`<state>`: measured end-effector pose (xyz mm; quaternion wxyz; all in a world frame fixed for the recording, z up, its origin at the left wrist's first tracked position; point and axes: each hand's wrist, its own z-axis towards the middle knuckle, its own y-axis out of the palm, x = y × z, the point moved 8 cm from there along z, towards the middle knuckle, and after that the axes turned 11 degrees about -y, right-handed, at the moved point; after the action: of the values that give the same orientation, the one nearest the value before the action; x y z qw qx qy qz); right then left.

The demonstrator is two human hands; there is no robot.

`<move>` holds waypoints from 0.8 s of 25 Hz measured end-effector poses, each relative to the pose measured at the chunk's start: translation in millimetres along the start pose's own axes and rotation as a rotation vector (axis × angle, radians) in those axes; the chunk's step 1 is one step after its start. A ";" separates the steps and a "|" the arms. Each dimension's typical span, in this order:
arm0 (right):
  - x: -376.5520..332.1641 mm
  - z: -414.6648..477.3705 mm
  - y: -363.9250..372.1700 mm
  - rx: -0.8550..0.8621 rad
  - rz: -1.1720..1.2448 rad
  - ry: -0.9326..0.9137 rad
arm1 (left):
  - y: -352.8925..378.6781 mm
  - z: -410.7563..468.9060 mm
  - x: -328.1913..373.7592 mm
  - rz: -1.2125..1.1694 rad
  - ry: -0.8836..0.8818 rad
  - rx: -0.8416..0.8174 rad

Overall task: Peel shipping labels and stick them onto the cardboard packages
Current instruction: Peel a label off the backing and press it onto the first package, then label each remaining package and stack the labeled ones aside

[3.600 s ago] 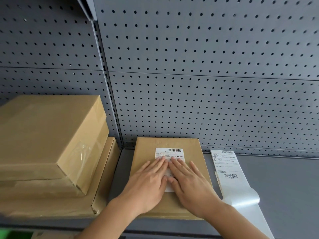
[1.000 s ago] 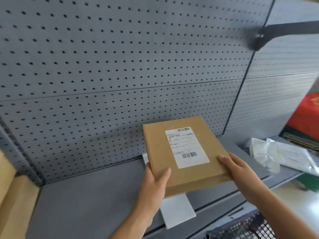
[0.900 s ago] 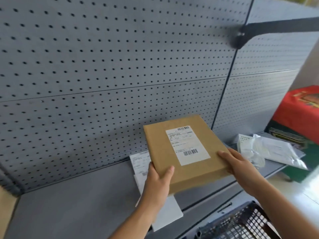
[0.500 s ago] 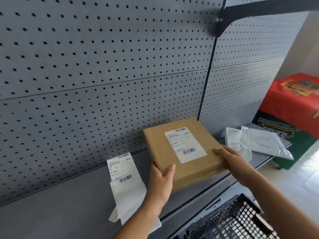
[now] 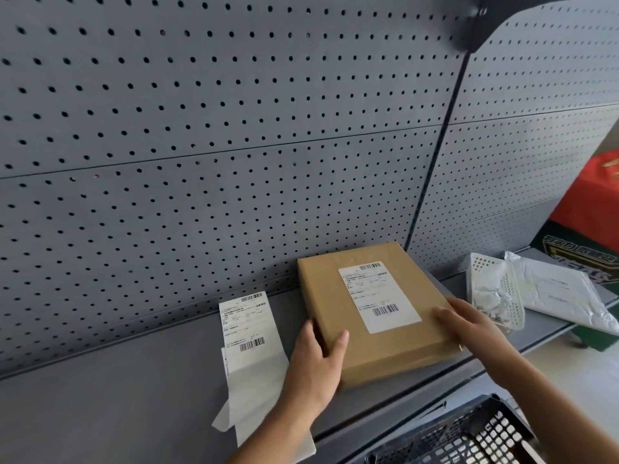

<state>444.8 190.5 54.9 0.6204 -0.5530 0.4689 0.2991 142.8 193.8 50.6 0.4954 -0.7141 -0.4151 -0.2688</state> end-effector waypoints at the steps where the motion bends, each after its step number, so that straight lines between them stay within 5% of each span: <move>1: -10.3 1.3 -4.8 0.028 -0.097 -0.051 | -13.9 -1.8 4.7 0.102 0.051 0.071; 8: -131.3 -9.3 42.8 0.058 -0.554 -0.459 | -147.4 -35.5 38.9 0.377 0.269 0.478; 20: -342.0 -106.0 279.1 -0.216 -0.346 -0.932 | -392.2 -160.5 -0.7 0.384 0.240 0.903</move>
<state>39.4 197.0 259.3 0.7433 -0.4913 0.0102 0.4539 -190.2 108.7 298.6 0.8397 -0.4560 -0.2911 -0.0465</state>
